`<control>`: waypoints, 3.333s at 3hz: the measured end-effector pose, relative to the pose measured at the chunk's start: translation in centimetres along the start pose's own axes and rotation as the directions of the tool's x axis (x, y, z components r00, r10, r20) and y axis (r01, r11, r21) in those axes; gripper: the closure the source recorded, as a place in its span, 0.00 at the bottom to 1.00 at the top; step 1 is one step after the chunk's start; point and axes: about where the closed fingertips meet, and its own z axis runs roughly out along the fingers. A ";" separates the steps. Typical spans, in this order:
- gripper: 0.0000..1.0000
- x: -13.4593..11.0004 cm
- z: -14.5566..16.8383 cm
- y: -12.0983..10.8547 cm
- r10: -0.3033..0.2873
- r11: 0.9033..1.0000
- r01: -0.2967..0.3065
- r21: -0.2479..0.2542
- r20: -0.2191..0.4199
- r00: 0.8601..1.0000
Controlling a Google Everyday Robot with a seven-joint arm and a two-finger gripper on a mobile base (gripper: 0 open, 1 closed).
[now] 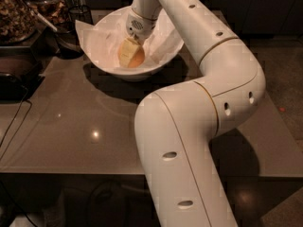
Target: Pick orange from white bowl
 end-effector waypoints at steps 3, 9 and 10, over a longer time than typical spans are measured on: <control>1.00 -0.2 -7.2 4.0 -0.126 0.991 0.114 0.073 0.182 0.975; 1.00 1.1 -10.8 15.9 -0.145 0.979 0.081 0.186 0.359 0.922; 1.00 1.6 -11.2 19.0 -0.123 0.973 0.037 0.229 0.370 0.921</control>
Offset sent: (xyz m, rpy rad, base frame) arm -0.0861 -0.0227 0.1012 0.2219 -0.2253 0.0911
